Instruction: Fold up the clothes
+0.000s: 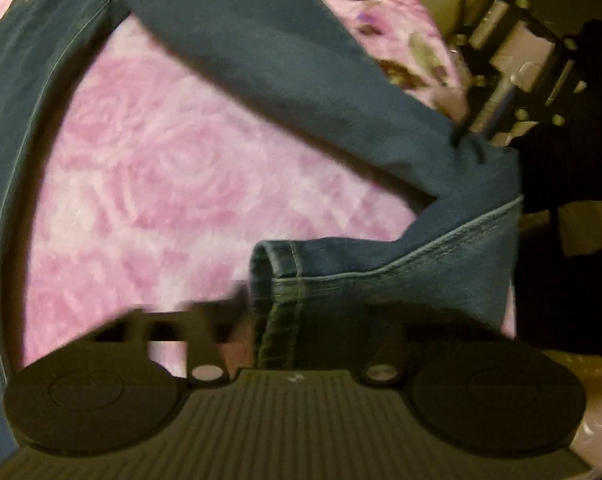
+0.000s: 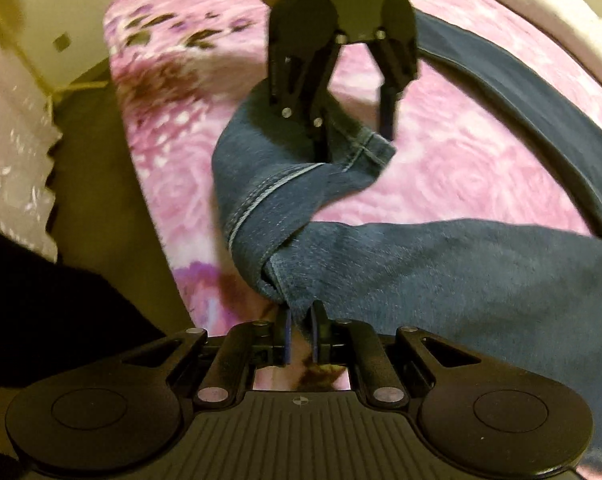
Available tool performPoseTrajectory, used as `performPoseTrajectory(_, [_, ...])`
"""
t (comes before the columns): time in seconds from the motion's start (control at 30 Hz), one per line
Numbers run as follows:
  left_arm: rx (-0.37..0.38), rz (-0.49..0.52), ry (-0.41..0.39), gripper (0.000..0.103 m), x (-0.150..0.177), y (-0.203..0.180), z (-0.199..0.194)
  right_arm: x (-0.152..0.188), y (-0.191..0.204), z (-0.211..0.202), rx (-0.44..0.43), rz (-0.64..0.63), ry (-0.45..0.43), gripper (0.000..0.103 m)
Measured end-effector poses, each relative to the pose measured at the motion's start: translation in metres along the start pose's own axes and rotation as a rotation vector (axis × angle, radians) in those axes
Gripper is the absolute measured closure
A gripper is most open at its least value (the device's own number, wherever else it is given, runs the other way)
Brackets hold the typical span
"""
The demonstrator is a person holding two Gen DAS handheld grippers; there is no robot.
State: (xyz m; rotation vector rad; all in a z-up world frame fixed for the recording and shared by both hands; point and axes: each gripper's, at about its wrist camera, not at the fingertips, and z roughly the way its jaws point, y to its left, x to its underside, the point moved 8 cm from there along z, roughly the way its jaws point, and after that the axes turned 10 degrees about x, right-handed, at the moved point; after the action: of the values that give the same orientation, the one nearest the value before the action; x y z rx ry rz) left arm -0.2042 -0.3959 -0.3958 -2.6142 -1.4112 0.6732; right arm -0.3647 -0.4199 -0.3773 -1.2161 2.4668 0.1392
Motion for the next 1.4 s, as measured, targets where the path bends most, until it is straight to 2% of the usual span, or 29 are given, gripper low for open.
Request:
performPoseTrajectory(0.1, [-0.09,0.009,-0.052,0.097,-0.002,-0.01,-0.036,-0.004,0.0,-0.005,0.004,0.006,-0.011,0.095])
performPoseTrajectory(0.2, [-0.186,0.017,-0.105,0.097,-0.005,-0.021,-0.075,-0.011,-0.002,-0.008,-0.001,-0.044,-0.026,0.095])
performPoseTrajectory(0.33, [-0.494,0.058,-0.209,0.097,-0.002,-0.061,-0.163,-0.026,-0.009,-0.012,0.029,-0.134,-0.094,0.086])
performPoseTrajectory(0.4, [-0.602,0.053,-0.202,0.097,0.011,-0.097,-0.186,-0.033,-0.019,-0.011,0.06,-0.108,-0.136,0.086])
performPoseTrajectory(0.43, [-0.606,0.044,-0.163,0.097,0.019,-0.115,-0.184,-0.036,-0.026,-0.011,0.076,-0.087,-0.154,0.086])
performPoseTrajectory(0.5, [-0.553,0.009,-0.052,0.097,0.045,-0.156,-0.161,-0.04,-0.034,-0.007,0.067,-0.05,-0.159,0.085])
performPoseTrajectory(0.57, [-0.45,-0.054,0.088,0.096,0.079,-0.189,-0.116,-0.045,-0.033,-0.002,0.035,-0.053,-0.148,0.083])
performPoseTrajectory(0.63, [-0.351,-0.119,0.22,0.096,0.111,-0.222,-0.075,-0.05,-0.028,0.0,-0.006,-0.067,-0.152,0.073])
performPoseTrajectory(0.7, [-0.304,-0.196,0.277,0.096,0.134,-0.24,-0.045,-0.056,-0.019,-0.001,-0.056,-0.086,-0.16,0.068])
performPoseTrajectory(0.8, [-0.279,-0.348,0.232,0.092,0.143,-0.252,-0.027,-0.067,0.0,-0.004,-0.119,-0.137,-0.177,0.061])
performPoseTrajectory(0.9, [-0.322,-0.505,0.091,0.088,0.133,-0.243,-0.036,-0.077,0.017,-0.002,-0.154,-0.187,-0.185,0.056])
performPoseTrajectory(0.97, [-0.359,-0.619,-0.022,0.074,0.123,-0.229,-0.046,-0.078,0.031,0.013,-0.167,-0.258,-0.149,0.053])
performPoseTrajectory(1.03, [-0.395,-0.708,-0.123,0.065,0.113,-0.218,-0.052,-0.073,0.047,0.03,-0.173,-0.376,-0.094,0.052])
performPoseTrajectory(1.1, [-0.43,-0.777,-0.209,0.06,0.104,-0.208,-0.055,-0.065,0.059,0.036,-0.148,-0.519,-0.093,0.052])
performPoseTrajectory(1.13, [-0.448,-0.792,-0.222,0.055,0.101,-0.202,-0.052,-0.061,0.065,0.039,-0.135,-0.591,-0.092,0.057])
performPoseTrajectory(1.17, [-0.467,-0.805,-0.232,0.053,0.098,-0.196,-0.05,-0.058,0.071,0.042,-0.121,-0.662,-0.092,0.067])
performPoseTrajectory(1.2, [-0.486,-0.808,-0.223,0.053,0.094,-0.19,-0.047,-0.059,0.071,0.039,-0.124,-0.661,-0.101,0.098])
performPoseTrajectory(1.23, [-0.497,-0.805,-0.214,0.052,0.091,-0.183,-0.043,-0.061,0.071,0.036,-0.127,-0.659,-0.11,0.102])
performPoseTrajectory(1.33, [-0.51,-0.781,-0.168,0.049,0.088,-0.166,-0.028,-0.068,0.062,0.013,-0.134,-0.606,-0.145,0.102])
performPoseTrajectory(1.4, [-0.477,-0.781,-0.149,0.056,0.095,-0.161,-0.021,-0.071,0.055,-0.005,-0.141,-0.572,-0.167,0.102])
